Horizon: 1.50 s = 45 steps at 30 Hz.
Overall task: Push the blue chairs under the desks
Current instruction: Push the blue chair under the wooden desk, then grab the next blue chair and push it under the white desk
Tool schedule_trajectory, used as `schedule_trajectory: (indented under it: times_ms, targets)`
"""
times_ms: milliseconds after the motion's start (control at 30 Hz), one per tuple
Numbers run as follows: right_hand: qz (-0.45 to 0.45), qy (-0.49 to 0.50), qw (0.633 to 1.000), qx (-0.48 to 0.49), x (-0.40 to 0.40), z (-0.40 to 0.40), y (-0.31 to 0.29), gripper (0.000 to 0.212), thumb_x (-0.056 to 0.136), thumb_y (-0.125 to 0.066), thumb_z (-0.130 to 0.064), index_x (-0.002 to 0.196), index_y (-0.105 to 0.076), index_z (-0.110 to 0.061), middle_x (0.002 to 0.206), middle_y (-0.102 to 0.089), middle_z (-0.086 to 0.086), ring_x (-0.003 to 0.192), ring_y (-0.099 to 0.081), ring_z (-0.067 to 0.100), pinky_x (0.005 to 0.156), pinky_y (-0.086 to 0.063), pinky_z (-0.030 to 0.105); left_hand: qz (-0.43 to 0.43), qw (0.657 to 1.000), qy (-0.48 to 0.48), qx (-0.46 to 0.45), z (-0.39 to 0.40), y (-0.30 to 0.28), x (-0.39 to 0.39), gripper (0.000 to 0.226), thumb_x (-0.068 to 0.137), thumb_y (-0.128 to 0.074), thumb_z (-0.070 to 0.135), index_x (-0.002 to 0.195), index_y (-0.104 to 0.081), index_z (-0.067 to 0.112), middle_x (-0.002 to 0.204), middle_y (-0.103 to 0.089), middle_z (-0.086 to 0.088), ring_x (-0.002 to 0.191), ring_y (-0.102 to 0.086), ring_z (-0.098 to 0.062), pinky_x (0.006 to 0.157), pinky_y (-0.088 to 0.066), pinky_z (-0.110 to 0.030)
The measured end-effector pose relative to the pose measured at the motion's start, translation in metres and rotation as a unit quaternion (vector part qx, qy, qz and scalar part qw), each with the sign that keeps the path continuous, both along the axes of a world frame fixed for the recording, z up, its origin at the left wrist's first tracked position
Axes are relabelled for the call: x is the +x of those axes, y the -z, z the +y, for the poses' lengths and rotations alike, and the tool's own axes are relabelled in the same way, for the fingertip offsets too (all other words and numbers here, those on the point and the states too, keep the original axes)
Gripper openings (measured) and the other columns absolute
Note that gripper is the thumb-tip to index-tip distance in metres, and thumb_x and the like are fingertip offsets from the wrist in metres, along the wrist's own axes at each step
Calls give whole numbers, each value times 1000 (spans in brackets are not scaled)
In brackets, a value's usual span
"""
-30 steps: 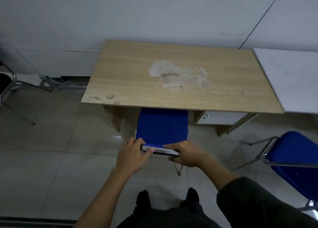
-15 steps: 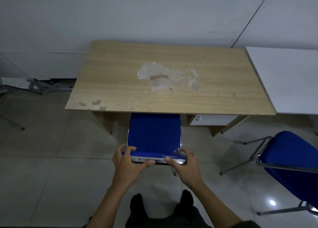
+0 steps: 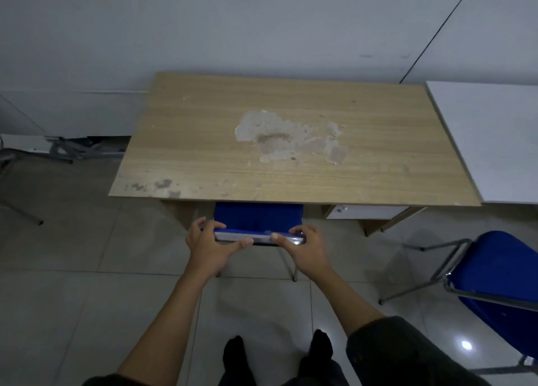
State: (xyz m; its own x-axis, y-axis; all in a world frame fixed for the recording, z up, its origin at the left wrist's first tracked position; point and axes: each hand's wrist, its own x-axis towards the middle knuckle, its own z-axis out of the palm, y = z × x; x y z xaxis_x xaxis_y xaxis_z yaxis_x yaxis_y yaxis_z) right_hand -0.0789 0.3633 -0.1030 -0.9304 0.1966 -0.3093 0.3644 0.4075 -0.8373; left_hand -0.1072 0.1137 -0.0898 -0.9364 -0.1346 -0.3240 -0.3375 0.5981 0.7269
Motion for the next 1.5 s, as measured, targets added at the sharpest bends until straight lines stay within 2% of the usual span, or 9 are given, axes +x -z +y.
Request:
schedule_trajectory:
  times_ms: [167, 500, 733, 800, 900, 1000, 1133, 1333, 1500]
  targets:
    - [13, -6, 1000, 13, -44, 0, 2, 61, 68, -78, -81, 91, -67, -26, 110, -57, 1, 98, -50, -4, 72, -39, 7, 12, 1000, -1, -2, -3, 0, -41, 72, 56, -90, 69, 106, -62, 25, 146, -31, -1, 143, -30, -26, 113, -44, -48]
    - [39, -8, 999, 10, -72, 2, 6, 59, 71, -82, -73, 80, -65, -17, 87, -62, 1, 87, -59, 15, 68, -38, 20, -11, 999, 31, -7, -12, 6, -71, 89, 40, -76, 93, 103, -60, 32, 134, -30, 13, 140, -31, -18, 111, -44, -41]
    - [-34, -39, 998, 35, -67, 0, -9, 83, 68, -73, -86, 118, -64, -21, 130, -51, 2, 116, -54, 18, 96, -51, 36, -53, 996, 41, -54, -9, -8, -65, 86, 48, -73, 93, 110, -60, 34, 142, -38, -2, 138, -37, -29, 112, -43, -49]
    - [-51, -39, 997, 36, -62, -4, -16, 90, 69, -68, -89, 127, -61, -20, 132, -48, 2, 116, -54, 20, 95, -51, 36, -47, 993, 65, -91, -5, -10, -59, 79, 57, -67, 94, 113, -57, 39, 143, -41, -5, 141, -35, -33, 117, -36, -53]
    - [-17, -55, 995, 85, -55, -8, -22, 70, 86, -68, -72, 127, -65, -16, 120, -61, 2, 104, -61, 18, 83, -51, 30, 8, 987, 97, -125, 9, -9, -49, 56, 76, -67, 79, 118, -61, 42, 146, -50, -2, 149, -31, -36, 127, -13, -55]
    - [5, -58, 996, 69, -37, -1, -30, 46, 97, -72, -44, 132, -65, -16, 120, -60, -2, 112, -61, 18, 87, -46, 27, 39, 983, 133, -119, 32, -14, -31, 52, 84, -70, 67, 127, -64, 37, 151, -51, -2, 154, -26, -34, 128, -4, -52]
    - [-1, -31, 999, 17, 0, 39, -49, 34, 99, -71, -35, 127, -68, -17, 117, -65, -5, 111, -64, 15, 92, -52, 31, 62, 975, 208, -56, 78, -28, -1, 31, 88, -73, 53, 114, -61, 42, 151, -48, -1, 151, -30, -28, 119, -26, -44]
    - [0, 37, 999, 2, 63, 135, -84, 34, 100, -70, -35, 129, -67, -17, 116, -70, 1, 103, -67, 16, 90, -58, 33, 79, 959, 269, -30, 211, -64, 40, 33, 93, -73, 46, 122, -63, 35, 161, -42, -1, 154, -26, -26, 119, -35, -47]
    - [26, 137, 990, -6, 140, 233, -109, 24, 104, -63, -23, 126, -68, -14, 114, -69, 1, 103, -65, 14, 82, -51, 16, 55, 944, 307, 109, 337, -83, 95, 16, 92, -76, 36, 103, -66, 43, 114, -68, 12, 113, -63, -14, 86, -51, -33]
